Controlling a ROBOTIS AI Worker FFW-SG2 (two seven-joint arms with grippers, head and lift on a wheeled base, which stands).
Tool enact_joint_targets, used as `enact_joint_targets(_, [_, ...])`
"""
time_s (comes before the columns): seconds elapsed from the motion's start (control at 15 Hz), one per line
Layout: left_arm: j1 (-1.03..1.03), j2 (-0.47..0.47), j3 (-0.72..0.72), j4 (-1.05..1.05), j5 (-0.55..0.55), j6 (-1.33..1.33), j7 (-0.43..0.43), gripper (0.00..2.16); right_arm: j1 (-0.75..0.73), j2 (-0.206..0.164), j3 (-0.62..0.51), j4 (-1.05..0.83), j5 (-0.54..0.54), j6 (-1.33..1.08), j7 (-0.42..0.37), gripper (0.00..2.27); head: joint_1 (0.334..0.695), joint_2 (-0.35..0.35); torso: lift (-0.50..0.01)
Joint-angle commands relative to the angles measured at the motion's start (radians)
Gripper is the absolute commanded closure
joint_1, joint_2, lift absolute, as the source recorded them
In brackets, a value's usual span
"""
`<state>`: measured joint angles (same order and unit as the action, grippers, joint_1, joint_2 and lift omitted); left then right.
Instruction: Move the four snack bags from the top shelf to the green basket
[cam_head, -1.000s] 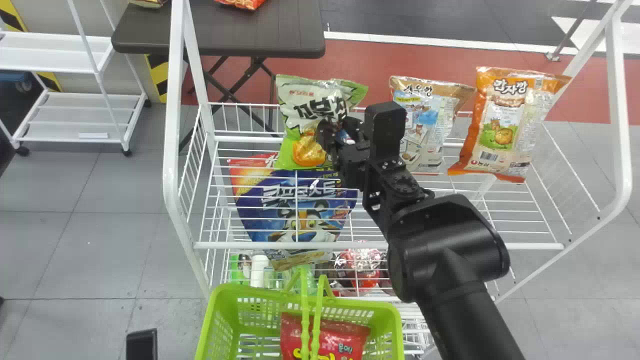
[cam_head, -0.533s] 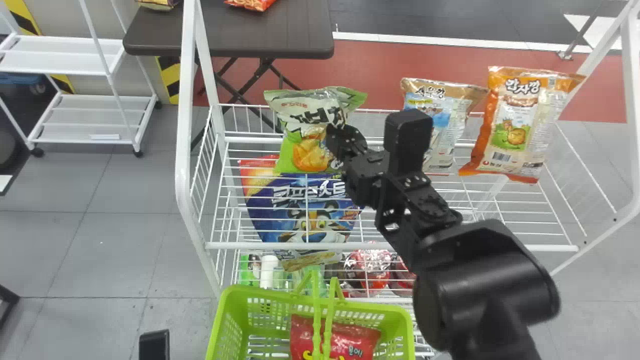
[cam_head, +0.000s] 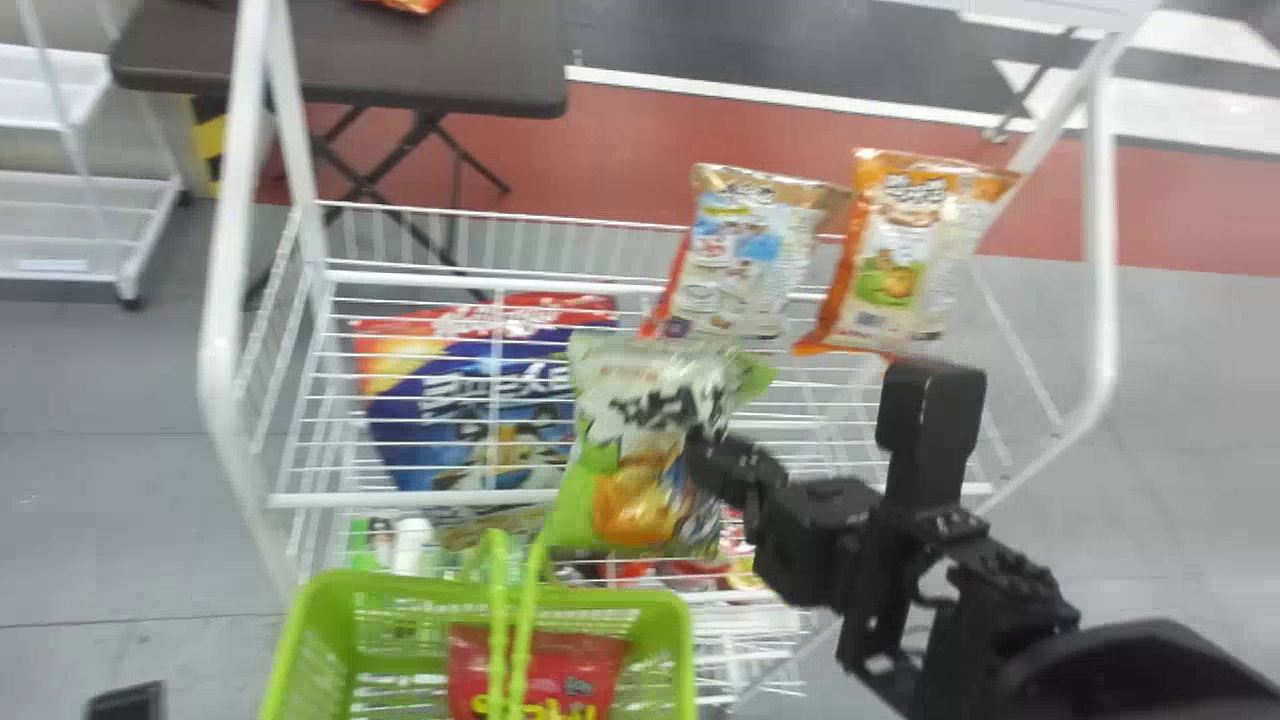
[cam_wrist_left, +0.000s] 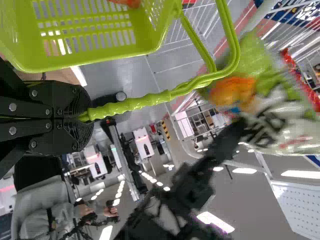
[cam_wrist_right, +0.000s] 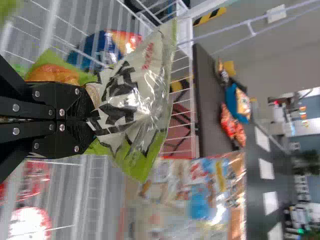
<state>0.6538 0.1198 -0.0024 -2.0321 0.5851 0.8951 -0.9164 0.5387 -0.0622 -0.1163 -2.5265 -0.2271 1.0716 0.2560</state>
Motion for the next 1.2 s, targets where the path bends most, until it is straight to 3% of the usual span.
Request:
enact_joint_targets(0.0, [0.009, -0.023, 0.018, -0.002, -0.007, 0.0, -0.003, 1.58, 0.079, 0.013, -0.126, -0.074, -0.109, 0.182, 0.043, 2.22, 0.695, -0.323, 0.0])
enact_joint_targets(0.13, [0.012, -0.035, 0.022, -0.003, -0.011, 0.0, -0.004, 1.58, 0.092, 0.048, -0.186, -0.081, -0.158, 0.36, 0.101, 2.22, 0.695, -0.35, 0.0])
enact_joint_targets(0.27, [0.012, -0.04, 0.022, -0.002, -0.013, 0.0, -0.004, 1.58, 0.102, 0.056, -0.198, -0.066, -0.172, 0.456, 0.123, 2.22, 0.695, -0.35, 0.0])
enact_joint_targets(0.53, [0.012, -0.043, 0.016, -0.005, -0.018, 0.0, -0.006, 1.58, 0.09, 0.058, -0.108, 0.084, -0.146, 0.382, 0.127, 2.22, 0.695, -0.35, 0.0])
enact_joint_targets(0.87, [0.02, -0.037, 0.01, -0.013, -0.018, 0.0, -0.007, 1.58, -0.036, 0.059, 0.024, 0.249, -0.129, 0.37, 0.092, 2.22, 0.695, -0.35, 0.0])
enact_joint_targets(1.13, [0.02, -0.031, -0.001, -0.014, -0.019, 0.0, -0.006, 1.58, -0.072, 0.058, 0.15, 0.281, -0.092, 0.388, 0.052, 2.19, 0.695, -0.231, 0.0])
